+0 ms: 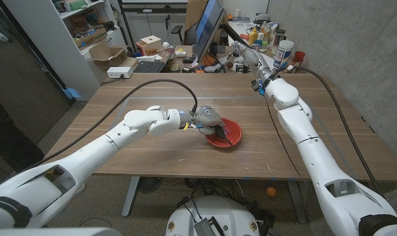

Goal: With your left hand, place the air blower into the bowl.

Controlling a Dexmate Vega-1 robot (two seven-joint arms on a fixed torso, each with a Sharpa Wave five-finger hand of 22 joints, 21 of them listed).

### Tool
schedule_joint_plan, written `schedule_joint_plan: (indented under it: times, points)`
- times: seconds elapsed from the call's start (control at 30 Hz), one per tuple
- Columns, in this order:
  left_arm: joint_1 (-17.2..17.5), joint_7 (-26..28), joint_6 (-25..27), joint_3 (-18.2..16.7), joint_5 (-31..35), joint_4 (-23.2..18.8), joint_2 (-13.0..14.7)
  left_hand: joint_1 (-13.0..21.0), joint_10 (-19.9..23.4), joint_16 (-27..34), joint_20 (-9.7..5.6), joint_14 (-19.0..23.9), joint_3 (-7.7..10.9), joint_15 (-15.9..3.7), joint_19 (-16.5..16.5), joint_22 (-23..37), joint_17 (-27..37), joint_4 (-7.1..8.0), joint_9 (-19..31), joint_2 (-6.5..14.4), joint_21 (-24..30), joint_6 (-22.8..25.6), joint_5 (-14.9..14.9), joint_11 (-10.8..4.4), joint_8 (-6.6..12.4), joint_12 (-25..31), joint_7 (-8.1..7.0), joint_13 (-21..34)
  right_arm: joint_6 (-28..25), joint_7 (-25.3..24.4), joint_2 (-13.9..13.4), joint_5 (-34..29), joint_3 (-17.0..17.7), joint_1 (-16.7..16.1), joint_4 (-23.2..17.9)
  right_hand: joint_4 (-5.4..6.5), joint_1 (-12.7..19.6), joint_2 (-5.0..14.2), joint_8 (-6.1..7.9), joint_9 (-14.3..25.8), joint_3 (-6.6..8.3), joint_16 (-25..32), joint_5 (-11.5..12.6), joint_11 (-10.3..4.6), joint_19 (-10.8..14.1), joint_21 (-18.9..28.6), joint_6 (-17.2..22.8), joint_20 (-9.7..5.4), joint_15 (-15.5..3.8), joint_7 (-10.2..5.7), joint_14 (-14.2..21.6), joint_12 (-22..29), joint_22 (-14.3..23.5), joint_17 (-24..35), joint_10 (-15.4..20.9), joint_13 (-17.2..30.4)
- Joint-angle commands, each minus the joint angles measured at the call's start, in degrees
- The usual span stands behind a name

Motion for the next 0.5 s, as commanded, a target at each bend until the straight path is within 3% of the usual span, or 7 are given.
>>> schedule_joint_plan:
  times: [0.03, 0.1, 0.17, 0.27, 0.4, 0.5]
  points:
    - [-0.99, -7.06, 3.07, 1.57, 0.11, -1.08, -0.96, -3.78, -3.74, -1.66, 2.66, -1.77, -0.86, -8.35, -17.47, -0.26, 0.58, 2.08, -0.12, 0.09, -1.64, -4.54, 0.15, 1.17, -2.59, -2.18, -0.62, 0.62, -1.84, 1.26, 0.50, -1.07, 0.16, 1.79, -0.45, -0.03, -0.29, -0.11, -0.04, 0.30, -0.23, -0.05, 0.22, 0.11, 0.16, -0.10, -0.26, 0.42, 0.25, -0.25, 0.08, -0.12, 0.27, 0.17, -0.26, 0.10]
    - [-1.20, -9.16, 3.78, 1.63, -0.33, -1.45, -1.20, -6.82, -6.90, -2.53, 5.35, -7.07, -2.07, -6.95, -20.55, -0.34, 0.99, 3.33, -0.63, -0.25, -3.25, -7.56, 0.15, 2.45, -4.48, -3.95, -0.65, 0.56, -1.97, 1.27, 0.52, -1.39, 0.00, 1.88, -0.58, -0.02, -0.34, -0.13, -0.02, 0.30, -0.26, -0.04, 0.22, 0.01, 0.10, -0.12, -0.24, 0.45, 0.23, -0.27, 0.08, -0.13, 0.28, 0.17, -0.32, 0.10]
    - [-1.38, -10.95, 4.19, 1.47, -1.82, -1.16, -1.58, -9.76, -7.61, -2.59, 7.51, -9.87, -3.29, -6.10, -23.14, -0.39, 1.34, 4.99, -1.02, -0.39, -4.70, -8.67, 0.02, 2.98, -5.19, -4.52, -0.57, 0.45, -2.05, 1.21, 0.60, -1.60, -0.11, 1.94, -0.61, -0.02, -0.37, -0.14, -0.03, 0.30, -0.27, -0.02, 0.22, 0.05, 0.06, -0.13, -0.29, 0.47, 0.23, -0.29, 0.09, -0.11, 0.28, 0.18, -0.29, 0.10]
    - [-1.64, -12.94, 4.89, 1.47, -2.86, -0.99, -1.98, -13.14, -8.89, -2.99, 10.86, -13.92, -4.44, -3.25, -26.33, -0.37, 1.32, 6.67, -1.64, -0.54, -6.70, -9.88, 0.00, 3.68, -5.78, -5.29, -0.31, 0.32, -1.95, 1.38, 0.55, -1.79, -0.21, 2.09, -0.44, -0.02, -0.40, -0.14, 0.00, 0.30, -0.29, -0.01, 0.22, 0.01, -0.01, -0.15, -0.27, 0.47, 0.24, -0.29, 0.10, -0.11, 0.29, 0.18, -0.33, 0.10]
    - [-1.58, -13.98, 5.71, 1.31, -3.81, -0.98, -2.18, -16.38, -10.28, -3.29, 13.48, -17.72, -5.49, -0.54, -29.12, -0.33, 1.06, 8.17, -2.19, -0.79, -8.64, -10.94, 0.00, 4.66, -6.05, -5.86, 0.11, 0.20, -1.92, 1.45, 0.59, -1.84, -0.17, 2.20, -0.17, -0.02, -0.46, -0.14, 0.02, 0.30, -0.31, 0.02, 0.22, -0.02, -0.12, -0.18, -0.28, 0.48, 0.24, -0.33, 0.09, -0.07, 0.30, 0.18, -0.29, 0.10]
    - [-1.62, -14.38, 6.14, 1.25, -4.25, -0.94, -2.27, -17.56, -11.00, -3.47, 14.60, -19.64, -5.57, 0.24, -30.66, -0.32, 0.82, 8.62, -2.49, -0.58, -9.73, -10.97, 0.10, 5.05, -5.97, -6.10, 0.00, 0.09, -1.65, 1.57, 0.58, -1.81, -0.14, 2.36, 0.26, -0.02, -0.51, -0.14, 0.05, 0.30, -0.33, 0.03, 0.23, -0.14, -0.21, -0.20, -0.28, 0.47, 0.22, -0.33, 0.09, -0.08, 0.31, 0.19, -0.35, 0.10]
